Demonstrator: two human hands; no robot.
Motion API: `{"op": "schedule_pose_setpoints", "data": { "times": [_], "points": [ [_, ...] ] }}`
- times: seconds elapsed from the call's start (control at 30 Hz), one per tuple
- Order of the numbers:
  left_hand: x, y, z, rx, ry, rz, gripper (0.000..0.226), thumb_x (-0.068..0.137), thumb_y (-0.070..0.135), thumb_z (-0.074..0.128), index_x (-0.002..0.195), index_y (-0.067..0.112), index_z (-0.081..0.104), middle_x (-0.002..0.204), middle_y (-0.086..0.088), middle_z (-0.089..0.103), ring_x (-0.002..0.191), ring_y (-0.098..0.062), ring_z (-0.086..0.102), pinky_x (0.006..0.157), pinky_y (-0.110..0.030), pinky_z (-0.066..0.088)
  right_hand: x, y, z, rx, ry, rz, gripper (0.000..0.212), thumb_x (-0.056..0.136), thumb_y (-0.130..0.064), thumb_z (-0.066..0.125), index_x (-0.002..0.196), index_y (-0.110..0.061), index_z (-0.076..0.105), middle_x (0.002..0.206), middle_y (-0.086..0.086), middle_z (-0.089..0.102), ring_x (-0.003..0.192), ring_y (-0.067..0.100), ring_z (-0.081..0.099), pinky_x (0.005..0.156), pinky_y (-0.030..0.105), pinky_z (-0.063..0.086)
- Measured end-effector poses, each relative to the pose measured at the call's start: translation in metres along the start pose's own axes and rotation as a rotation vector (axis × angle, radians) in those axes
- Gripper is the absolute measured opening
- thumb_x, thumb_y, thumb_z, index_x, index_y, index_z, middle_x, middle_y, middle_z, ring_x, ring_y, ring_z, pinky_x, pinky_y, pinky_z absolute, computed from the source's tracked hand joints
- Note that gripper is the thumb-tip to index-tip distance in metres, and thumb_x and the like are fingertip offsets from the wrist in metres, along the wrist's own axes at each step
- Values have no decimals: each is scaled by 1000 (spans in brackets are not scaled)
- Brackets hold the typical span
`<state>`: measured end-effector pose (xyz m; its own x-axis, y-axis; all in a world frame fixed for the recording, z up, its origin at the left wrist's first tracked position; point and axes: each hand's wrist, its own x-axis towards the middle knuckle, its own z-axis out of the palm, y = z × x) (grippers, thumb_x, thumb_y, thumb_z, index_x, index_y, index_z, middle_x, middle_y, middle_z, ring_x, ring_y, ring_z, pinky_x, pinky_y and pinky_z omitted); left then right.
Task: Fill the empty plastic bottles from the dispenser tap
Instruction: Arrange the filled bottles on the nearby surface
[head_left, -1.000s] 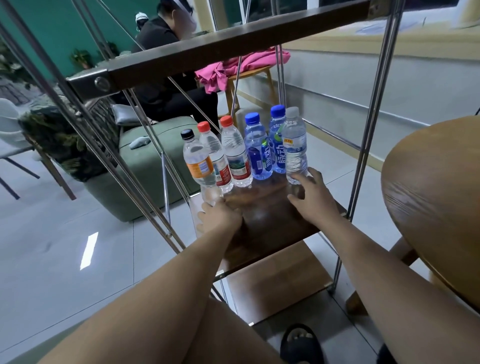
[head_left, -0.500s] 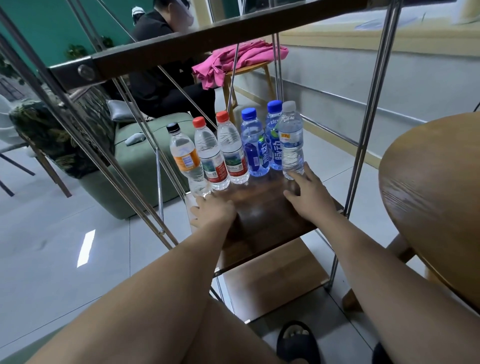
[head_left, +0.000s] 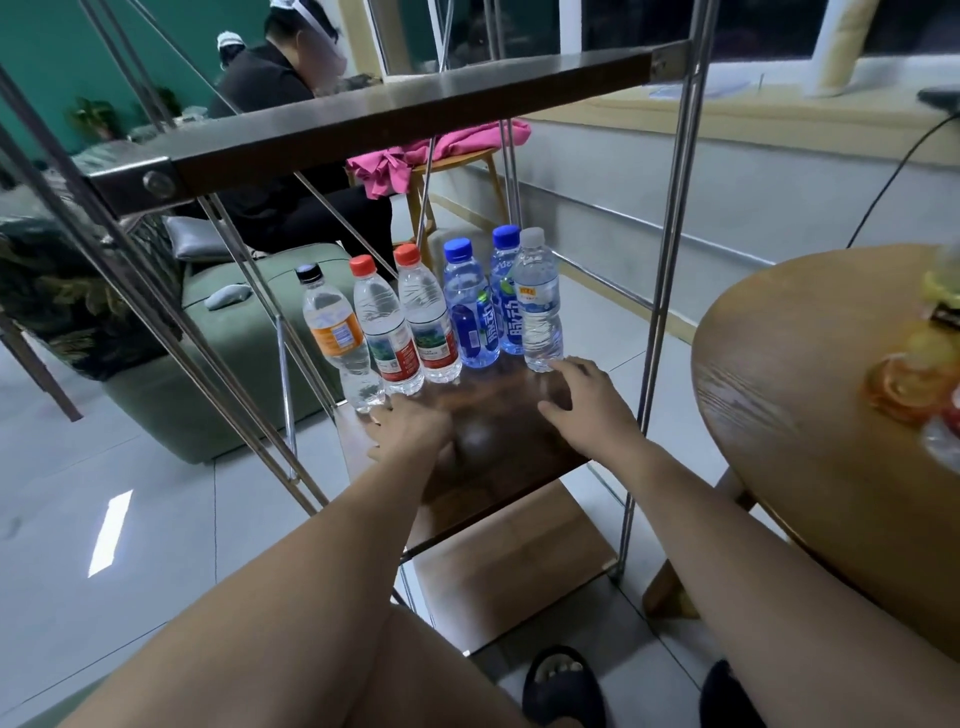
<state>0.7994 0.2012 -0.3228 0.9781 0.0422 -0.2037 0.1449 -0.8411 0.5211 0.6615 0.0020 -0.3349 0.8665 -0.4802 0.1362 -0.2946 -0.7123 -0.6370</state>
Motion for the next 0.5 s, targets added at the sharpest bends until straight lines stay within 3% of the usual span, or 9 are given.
{"op": "schedule_pose_setpoints", "data": {
  "times": [0.07, 0.17, 0.27, 0.4, 0.5],
  "points": [
    [-7, 8, 4, -42, -32, 56, 82, 80, 69, 65, 148, 24, 55, 156, -11, 51, 146, -40, 45, 118, -61, 42, -10, -8, -11, 26, -3, 26, 62, 102, -35, 73, 158, -24, 49, 160, 4, 47, 145, 28, 50, 115, 43, 47],
    [-41, 33, -5, -183, -90, 230, 55, 85, 57, 69, 130, 25, 68, 127, -3, 71, 121, -31, 65, 106, -55, 56, -30, -24, -26, 34, -24, 20, 56, 100, -35, 75, 151, -23, 56, 147, 6, 57, 131, 27, 61, 108, 39, 51],
    [-82, 58, -17, -294, -148, 385, 36, 81, 52, 65, 106, 26, 74, 98, 4, 77, 98, -24, 73, 95, -49, 62, -59, -39, -45, -9, -61, -33, 45, 98, -34, 76, 139, -21, 64, 132, 5, 62, 115, 23, 64, 97, 36, 52],
    [-125, 89, -19, -354, -203, 611, 15, 101, 29, 69, 111, 21, 76, 102, 6, 77, 100, -17, 72, 92, -35, 58, -106, -44, -83, -6, -16, 29, 9, 98, -30, 70, 104, -34, 65, 107, 0, 65, 99, 24, 67, 79, 34, 50],
    [-160, 115, -11, -400, -247, 758, 14, 97, 28, 74, 110, 26, 77, 102, 13, 77, 99, -11, 72, 93, -36, 60, -144, -34, -113, 112, 119, 110, 22, 100, -29, 73, 121, -23, 72, 114, -7, 71, 99, 14, 71, 89, 40, 59]
  ]
}}
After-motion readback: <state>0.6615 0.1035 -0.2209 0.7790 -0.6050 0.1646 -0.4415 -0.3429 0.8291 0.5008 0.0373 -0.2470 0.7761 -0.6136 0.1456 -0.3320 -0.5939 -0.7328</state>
